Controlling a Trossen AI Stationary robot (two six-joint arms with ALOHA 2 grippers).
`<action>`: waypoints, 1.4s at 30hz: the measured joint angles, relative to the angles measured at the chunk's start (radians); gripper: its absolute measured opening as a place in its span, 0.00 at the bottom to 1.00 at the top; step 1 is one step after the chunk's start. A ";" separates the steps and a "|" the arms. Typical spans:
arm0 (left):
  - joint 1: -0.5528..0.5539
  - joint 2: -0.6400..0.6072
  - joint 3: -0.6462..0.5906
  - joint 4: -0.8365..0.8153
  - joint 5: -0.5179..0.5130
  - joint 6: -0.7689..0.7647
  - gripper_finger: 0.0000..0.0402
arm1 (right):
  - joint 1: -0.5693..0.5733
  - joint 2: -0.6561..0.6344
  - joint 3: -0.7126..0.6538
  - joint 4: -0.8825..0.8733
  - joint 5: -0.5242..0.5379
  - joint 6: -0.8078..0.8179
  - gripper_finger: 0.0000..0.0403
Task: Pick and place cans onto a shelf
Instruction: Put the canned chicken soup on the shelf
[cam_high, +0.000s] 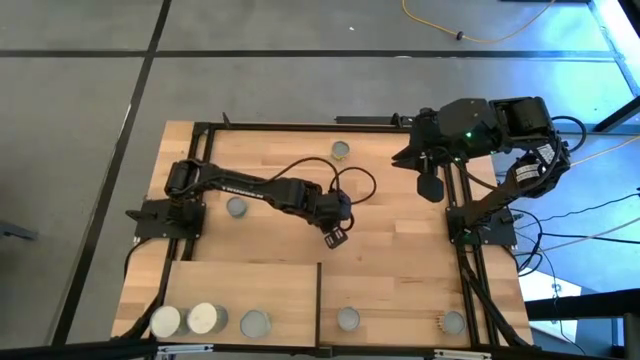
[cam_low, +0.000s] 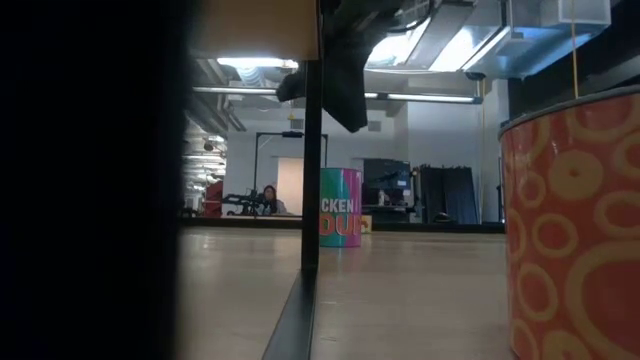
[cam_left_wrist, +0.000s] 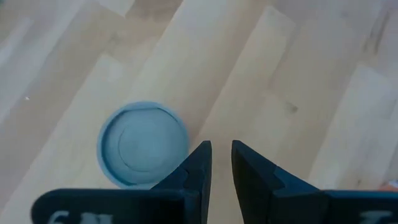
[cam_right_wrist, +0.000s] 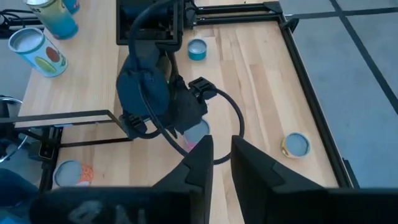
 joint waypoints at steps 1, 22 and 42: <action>-0.002 0.001 0.000 -0.001 -0.016 0.000 0.14 | 0.000 0.000 0.000 0.000 0.000 0.000 0.15; 0.014 0.058 -0.002 0.009 -0.007 -0.074 0.14 | 0.000 0.000 0.000 -0.003 0.002 -0.004 0.15; 0.016 0.076 -0.001 -0.033 -0.043 -0.047 0.14 | 0.000 0.000 0.000 -0.006 0.002 -0.030 0.15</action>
